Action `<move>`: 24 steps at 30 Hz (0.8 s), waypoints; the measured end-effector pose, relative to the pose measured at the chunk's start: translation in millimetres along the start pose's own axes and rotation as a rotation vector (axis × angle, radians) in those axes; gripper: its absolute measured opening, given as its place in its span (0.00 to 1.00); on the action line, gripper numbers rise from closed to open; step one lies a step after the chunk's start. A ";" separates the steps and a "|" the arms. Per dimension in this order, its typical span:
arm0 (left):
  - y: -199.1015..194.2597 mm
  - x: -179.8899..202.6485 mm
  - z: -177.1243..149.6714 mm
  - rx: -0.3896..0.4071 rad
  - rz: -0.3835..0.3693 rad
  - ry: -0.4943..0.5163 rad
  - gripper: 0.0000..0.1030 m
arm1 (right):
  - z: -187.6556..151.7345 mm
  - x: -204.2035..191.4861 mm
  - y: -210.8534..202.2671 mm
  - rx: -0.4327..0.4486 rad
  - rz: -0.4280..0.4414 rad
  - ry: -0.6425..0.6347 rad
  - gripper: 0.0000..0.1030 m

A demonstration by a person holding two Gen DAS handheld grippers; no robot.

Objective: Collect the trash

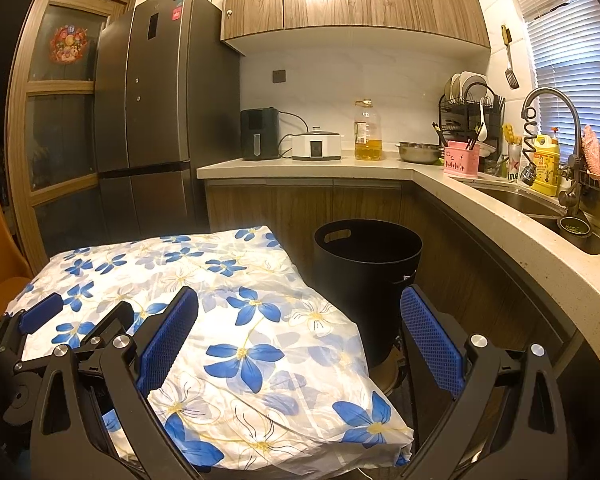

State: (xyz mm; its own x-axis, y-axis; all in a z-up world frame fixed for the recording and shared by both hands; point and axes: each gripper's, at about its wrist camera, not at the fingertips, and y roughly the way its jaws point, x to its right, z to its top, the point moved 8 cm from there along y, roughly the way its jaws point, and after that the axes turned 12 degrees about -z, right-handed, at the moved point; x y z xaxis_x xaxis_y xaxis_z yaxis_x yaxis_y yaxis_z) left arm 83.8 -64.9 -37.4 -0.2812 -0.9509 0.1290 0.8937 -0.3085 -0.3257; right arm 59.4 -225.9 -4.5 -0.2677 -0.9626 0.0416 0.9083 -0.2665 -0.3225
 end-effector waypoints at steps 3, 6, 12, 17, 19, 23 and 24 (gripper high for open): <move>-0.3 0.0 0.3 0.001 0.000 -0.001 0.94 | 0.9 -0.4 -0.1 0.001 0.002 0.001 0.94; 0.5 0.3 1.6 0.002 0.000 0.001 0.94 | 1.7 -1.0 0.3 0.002 0.003 0.001 0.94; 0.1 -0.4 1.8 0.003 0.000 0.001 0.94 | 3.0 -1.4 1.2 0.001 0.004 0.002 0.94; 0.4 -1.5 3.5 0.005 0.003 -0.001 0.94 | 2.9 -1.5 1.1 0.001 0.003 0.003 0.94; 1.3 -2.1 4.4 0.005 0.005 -0.002 0.94 | 3.2 -2.1 1.5 0.002 0.004 0.003 0.94; 0.0 -2.6 4.2 0.006 0.005 -0.004 0.94 | 2.8 -1.2 1.3 0.001 0.004 0.003 0.94; 0.0 -2.5 4.2 0.006 0.005 -0.003 0.94 | 3.0 -1.5 1.4 0.001 0.004 0.003 0.94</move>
State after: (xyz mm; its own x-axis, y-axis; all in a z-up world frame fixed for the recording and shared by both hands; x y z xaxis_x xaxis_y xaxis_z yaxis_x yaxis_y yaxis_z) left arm 85.9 -62.5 -33.8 -0.2761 -0.9523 0.1300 0.8973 -0.3038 -0.3204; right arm 62.0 -225.0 -2.2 -0.2652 -0.9635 0.0372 0.9097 -0.2628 -0.3215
